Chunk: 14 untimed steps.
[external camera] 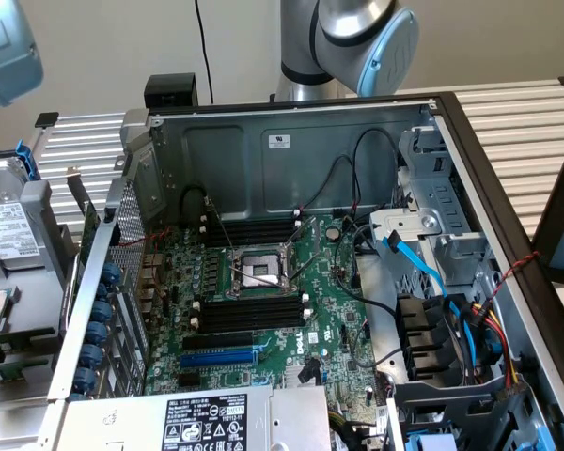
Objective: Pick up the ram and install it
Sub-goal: 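Pick up the ram and move it above insertion slot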
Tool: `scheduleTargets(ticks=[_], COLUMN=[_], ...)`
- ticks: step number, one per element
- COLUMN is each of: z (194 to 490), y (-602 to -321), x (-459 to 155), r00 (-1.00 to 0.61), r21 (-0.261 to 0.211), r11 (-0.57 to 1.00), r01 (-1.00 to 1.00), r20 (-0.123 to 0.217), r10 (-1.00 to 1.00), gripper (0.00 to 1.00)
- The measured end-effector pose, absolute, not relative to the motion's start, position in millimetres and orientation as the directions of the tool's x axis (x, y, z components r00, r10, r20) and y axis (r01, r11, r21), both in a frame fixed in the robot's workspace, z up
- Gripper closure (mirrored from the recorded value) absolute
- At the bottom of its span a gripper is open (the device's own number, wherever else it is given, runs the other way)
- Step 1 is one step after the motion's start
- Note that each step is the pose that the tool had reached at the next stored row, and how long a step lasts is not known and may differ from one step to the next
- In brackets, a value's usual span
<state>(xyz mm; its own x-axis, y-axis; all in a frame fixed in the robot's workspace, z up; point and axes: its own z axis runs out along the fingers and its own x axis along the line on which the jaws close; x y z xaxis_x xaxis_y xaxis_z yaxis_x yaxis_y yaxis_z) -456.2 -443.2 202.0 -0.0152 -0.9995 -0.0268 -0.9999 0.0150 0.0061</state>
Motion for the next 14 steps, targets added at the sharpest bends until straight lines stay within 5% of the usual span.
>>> scheduleTargets(ticks=[3, 14], z=[202.0, 201.9], y=[-443.3, -443.3], x=[-456.2, -456.2], r00=[-0.015, -0.012], r21=[0.006, 0.006], r11=[0.015, 0.012], r01=[-1.000, -1.000], r20=[-0.027, -0.026], r10=[-1.000, -1.000], gripper=[0.79, 0.79])
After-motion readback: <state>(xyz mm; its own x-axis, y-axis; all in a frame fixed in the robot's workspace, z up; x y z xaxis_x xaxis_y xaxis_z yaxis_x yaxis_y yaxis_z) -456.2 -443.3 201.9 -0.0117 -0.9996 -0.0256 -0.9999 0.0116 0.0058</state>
